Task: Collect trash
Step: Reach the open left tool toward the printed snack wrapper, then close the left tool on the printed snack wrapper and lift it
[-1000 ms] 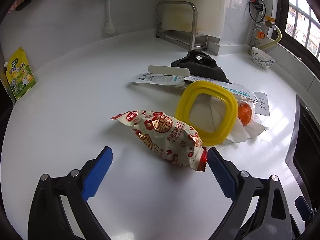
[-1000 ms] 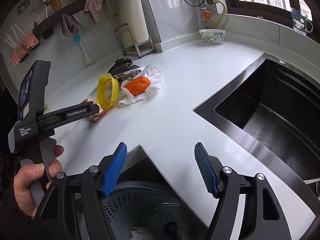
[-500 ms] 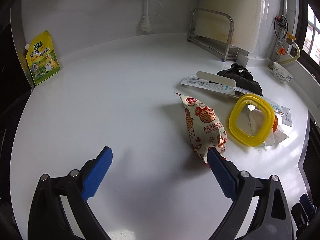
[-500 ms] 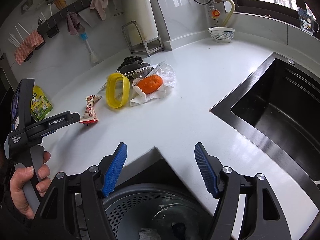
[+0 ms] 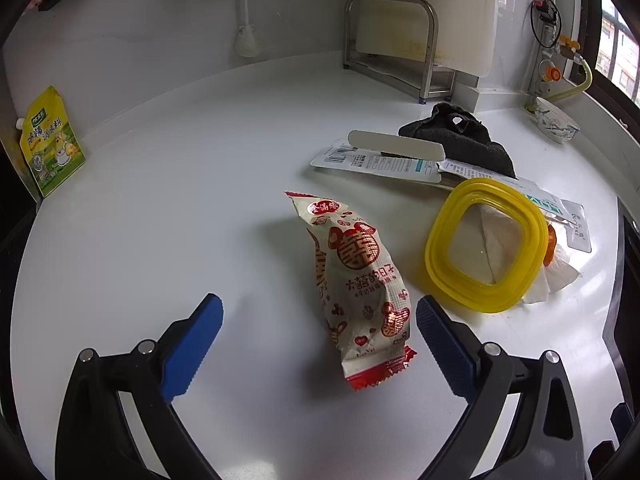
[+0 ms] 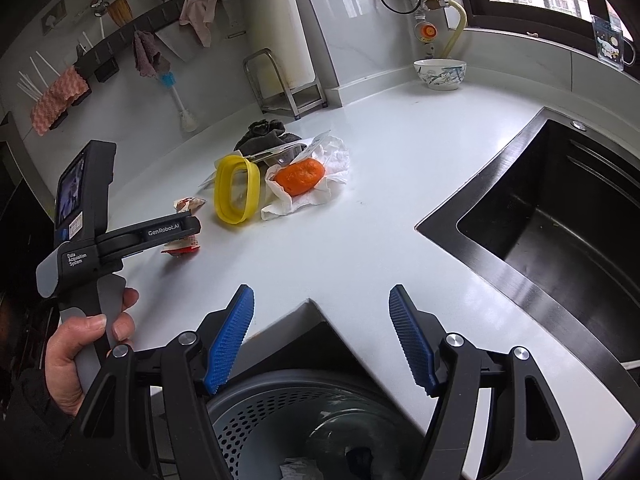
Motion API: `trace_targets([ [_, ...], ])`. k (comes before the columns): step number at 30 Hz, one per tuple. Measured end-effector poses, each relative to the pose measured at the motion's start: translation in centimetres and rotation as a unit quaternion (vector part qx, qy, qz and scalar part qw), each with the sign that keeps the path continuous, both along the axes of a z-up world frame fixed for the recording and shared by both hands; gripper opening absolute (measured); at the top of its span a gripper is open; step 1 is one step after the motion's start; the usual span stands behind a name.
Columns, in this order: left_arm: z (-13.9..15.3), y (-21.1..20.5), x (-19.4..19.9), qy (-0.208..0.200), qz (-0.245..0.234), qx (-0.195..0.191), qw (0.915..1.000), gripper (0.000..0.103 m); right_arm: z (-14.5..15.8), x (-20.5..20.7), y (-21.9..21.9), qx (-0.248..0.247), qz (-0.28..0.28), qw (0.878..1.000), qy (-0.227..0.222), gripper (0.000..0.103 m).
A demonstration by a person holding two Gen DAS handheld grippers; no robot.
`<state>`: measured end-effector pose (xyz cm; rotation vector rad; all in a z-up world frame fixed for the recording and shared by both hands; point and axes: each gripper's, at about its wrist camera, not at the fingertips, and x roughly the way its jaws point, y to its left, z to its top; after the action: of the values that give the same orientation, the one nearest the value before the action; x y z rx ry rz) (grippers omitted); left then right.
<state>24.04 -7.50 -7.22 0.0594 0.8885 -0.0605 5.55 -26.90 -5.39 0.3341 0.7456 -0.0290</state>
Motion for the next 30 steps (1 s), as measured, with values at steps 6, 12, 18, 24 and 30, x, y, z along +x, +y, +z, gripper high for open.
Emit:
trace_targets([
  [6,0.0,0.4,0.5,0.000,-0.011,-0.013,0.9998,0.069,-0.3,0.8,0.5,0.001,0.004,1.000,0.007,0.067],
  [12,-0.4,0.8,0.6,0.013,-0.033,-0.020,0.9991,0.033,-0.5,2.1,1.5,-0.004,0.013,1.000,0.008,0.067],
  [18,1.0,2.7,-0.1,-0.012,-0.055,-0.001,0.9984,0.033,-0.2,4.3,2.4,-0.011,0.019,1.000,-0.003,0.067],
  [24,1.5,4.3,-0.5,-0.041,-0.049,-0.006,0.9980,0.033,-0.4,7.3,2.1,-0.041,0.001,0.999,-0.005,0.067],
  [30,1.3,4.6,-0.7,-0.045,-0.053,-0.018,0.9974,0.033,0.0,9.0,2.3,-0.050,-0.012,0.998,-0.019,0.067],
])
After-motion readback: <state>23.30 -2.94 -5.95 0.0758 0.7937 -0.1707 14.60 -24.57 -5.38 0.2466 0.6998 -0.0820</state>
